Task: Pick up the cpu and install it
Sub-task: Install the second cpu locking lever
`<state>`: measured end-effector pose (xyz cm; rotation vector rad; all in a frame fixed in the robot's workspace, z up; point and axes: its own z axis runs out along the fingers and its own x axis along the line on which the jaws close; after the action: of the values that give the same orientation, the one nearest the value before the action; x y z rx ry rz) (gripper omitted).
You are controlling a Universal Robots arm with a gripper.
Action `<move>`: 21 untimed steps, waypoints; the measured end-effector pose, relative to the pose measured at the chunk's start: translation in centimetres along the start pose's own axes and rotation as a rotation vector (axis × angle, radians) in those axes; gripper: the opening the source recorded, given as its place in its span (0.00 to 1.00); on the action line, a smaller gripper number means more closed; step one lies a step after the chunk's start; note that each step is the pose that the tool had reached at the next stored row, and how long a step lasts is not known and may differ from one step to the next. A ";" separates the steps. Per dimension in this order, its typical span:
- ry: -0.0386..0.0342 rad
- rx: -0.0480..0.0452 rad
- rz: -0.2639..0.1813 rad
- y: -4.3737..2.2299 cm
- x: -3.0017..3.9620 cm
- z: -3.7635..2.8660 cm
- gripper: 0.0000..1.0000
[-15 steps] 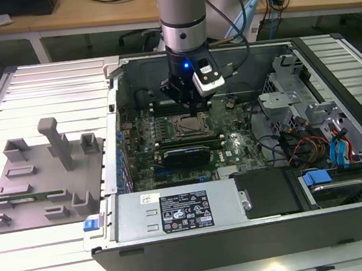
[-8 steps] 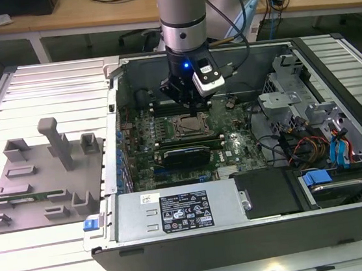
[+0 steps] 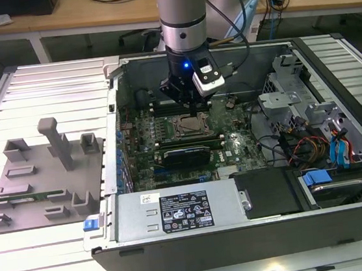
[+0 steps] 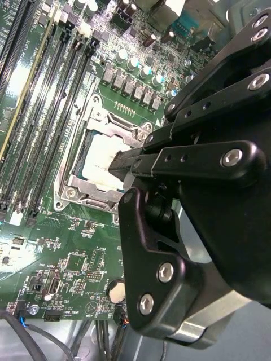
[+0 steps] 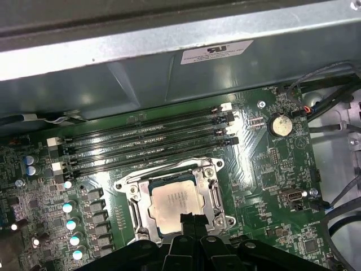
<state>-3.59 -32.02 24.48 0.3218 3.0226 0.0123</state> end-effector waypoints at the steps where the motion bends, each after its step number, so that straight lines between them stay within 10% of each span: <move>1: -0.0001 0.0000 0.000 0.00 0.00 0.00 0.11; 9: 0.0000 0.0002 0.000 -0.17 -0.04 -0.01 0.11; 15: 0.0001 -0.0004 -0.004 -2.62 -0.55 0.13 0.11; 21: 0.0086 -0.0031 -0.056 -2.92 -0.56 0.59 0.11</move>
<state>-3.59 -35.00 23.89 0.2381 3.0384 0.0141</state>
